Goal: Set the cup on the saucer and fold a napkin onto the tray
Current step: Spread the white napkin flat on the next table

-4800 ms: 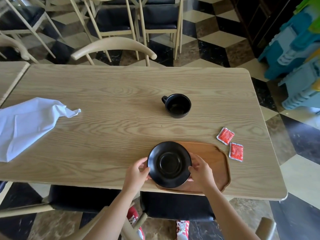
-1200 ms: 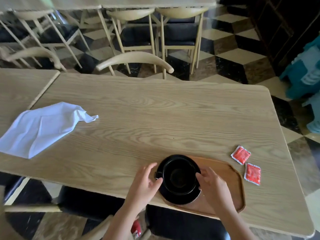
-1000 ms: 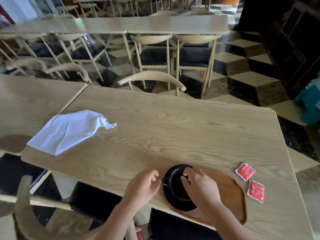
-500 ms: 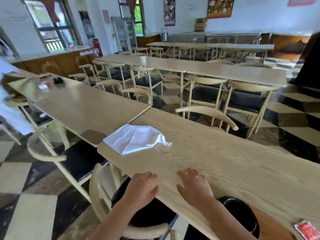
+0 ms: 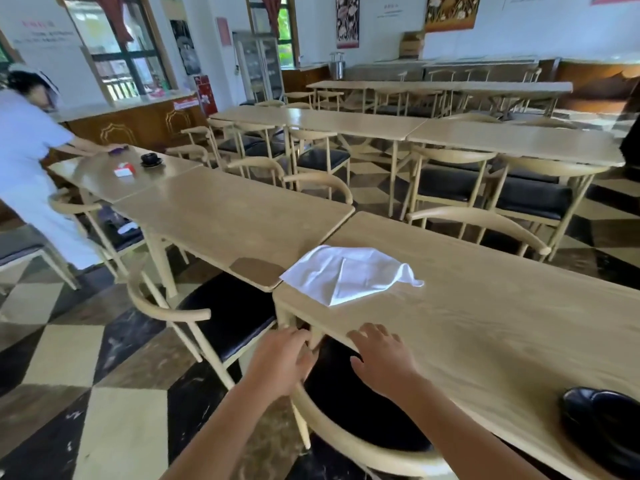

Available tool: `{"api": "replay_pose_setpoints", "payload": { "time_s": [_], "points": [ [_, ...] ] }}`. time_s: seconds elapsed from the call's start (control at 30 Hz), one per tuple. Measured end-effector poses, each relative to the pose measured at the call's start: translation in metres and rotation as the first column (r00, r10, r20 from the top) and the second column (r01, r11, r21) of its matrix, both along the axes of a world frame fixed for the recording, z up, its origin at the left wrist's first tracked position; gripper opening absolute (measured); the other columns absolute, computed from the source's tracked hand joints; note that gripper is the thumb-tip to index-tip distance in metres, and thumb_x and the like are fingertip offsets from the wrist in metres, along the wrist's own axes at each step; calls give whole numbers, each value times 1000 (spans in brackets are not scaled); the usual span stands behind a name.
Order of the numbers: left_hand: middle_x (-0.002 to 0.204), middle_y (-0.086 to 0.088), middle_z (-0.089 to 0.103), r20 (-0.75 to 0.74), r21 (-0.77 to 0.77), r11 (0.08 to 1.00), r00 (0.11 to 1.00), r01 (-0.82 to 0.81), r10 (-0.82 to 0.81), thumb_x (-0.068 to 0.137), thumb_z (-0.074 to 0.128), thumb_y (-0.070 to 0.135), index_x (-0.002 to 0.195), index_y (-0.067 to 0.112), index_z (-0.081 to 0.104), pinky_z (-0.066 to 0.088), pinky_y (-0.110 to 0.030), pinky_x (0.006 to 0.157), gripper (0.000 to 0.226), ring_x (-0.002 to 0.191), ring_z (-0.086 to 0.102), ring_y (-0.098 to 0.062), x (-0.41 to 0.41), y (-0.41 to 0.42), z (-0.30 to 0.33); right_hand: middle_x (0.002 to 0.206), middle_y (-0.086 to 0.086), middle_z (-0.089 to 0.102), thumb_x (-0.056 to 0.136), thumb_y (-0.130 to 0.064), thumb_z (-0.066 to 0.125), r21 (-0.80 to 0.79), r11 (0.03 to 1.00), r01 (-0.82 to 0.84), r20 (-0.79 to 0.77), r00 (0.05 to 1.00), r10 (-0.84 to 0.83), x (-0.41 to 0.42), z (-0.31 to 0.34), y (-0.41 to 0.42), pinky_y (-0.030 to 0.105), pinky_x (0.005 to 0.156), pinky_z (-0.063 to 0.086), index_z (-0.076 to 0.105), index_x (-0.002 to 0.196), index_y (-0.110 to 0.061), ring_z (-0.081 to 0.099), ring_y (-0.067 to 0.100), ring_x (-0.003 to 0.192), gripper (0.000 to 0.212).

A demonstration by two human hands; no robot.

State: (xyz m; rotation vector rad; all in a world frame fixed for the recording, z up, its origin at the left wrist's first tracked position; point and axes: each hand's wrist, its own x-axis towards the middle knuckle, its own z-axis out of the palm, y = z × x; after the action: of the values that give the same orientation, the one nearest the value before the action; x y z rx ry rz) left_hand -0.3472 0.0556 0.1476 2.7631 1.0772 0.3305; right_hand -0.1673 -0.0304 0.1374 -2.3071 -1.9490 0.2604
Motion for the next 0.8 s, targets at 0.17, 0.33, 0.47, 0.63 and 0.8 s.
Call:
{"api": "replay_pose_setpoints", "payload": {
  "time_s": [0.17,0.33,0.47,0.63,0.8],
  "points": [
    [91,3,64,19,-123,992,1000,16,-13,91,46,31,107,20,60,43,-25,70,24,84,59,-16,-6,24,-33,134,3,45,93,-33,43,-145,989,14,-28,999,-18,-1,-31,9,37,98,39,40,133,-24,44,23,122,42],
    [103,5,63,-82,-157,988,996,4,-17,92,44,32,114,22,56,45,-27,81,26,96,57,-17,19,58,-52,134,3,44,92,-29,42,-143,990,-1,-7,1000,0,24,-58,48,36,96,39,41,130,-22,42,23,122,39],
    [89,3,59,-133,-142,990,991,12,-31,91,43,25,103,18,59,42,-30,78,21,87,57,-21,29,99,-52,134,4,41,91,-23,44,-94,995,-26,2,1000,26,39,-75,101,33,92,41,39,133,-21,39,21,123,42],
    [115,4,59,-264,-199,979,965,-52,-2,90,43,24,121,22,52,40,-33,94,33,105,54,-19,37,148,-69,136,7,39,90,-19,43,-153,985,-73,-7,997,72,40,-97,151,36,93,39,36,134,-19,36,22,125,44],
    [142,4,38,-349,-275,960,936,-51,-50,92,41,27,137,23,35,28,-36,106,45,129,37,-20,55,184,-104,149,11,24,87,-11,45,-220,970,-100,25,994,108,53,-113,187,42,104,30,26,140,-16,20,25,138,57]
  ]
}}
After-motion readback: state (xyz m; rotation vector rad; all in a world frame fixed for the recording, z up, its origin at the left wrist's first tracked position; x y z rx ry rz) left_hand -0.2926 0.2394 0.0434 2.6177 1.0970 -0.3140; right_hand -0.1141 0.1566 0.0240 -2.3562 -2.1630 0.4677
